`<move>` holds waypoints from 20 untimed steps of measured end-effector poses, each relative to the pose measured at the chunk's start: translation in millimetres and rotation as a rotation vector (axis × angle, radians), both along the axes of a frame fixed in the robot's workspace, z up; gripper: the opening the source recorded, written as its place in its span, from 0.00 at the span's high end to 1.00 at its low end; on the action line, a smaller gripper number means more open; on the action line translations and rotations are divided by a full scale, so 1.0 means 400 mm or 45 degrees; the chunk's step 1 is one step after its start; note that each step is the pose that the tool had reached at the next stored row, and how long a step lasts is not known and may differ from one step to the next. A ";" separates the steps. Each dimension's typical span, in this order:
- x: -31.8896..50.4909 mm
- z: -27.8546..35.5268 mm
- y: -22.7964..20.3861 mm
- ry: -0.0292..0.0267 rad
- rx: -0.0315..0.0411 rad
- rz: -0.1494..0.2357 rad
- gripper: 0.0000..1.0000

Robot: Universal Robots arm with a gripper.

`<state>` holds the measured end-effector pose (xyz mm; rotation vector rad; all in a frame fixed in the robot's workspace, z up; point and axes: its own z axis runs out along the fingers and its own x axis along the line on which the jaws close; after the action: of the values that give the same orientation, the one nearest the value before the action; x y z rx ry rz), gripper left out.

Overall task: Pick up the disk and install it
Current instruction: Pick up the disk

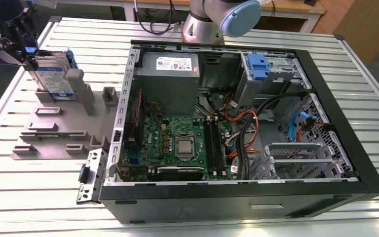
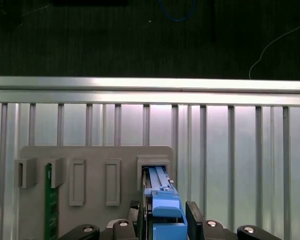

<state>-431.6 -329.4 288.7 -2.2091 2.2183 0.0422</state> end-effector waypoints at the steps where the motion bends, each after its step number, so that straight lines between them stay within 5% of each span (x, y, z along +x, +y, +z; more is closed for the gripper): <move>1: 0.000 0.000 0.000 -0.0001 -0.0007 -0.001 0.52; 16: 0.000 0.000 0.000 0.0002 -0.0010 -0.004 0.53; 17: 0.000 0.000 0.000 0.0001 -0.0010 -0.005 0.60; 20: 0.000 0.000 0.000 0.0001 -0.0010 -0.004 0.60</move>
<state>-431.6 -329.4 288.7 -2.2055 2.2226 0.0414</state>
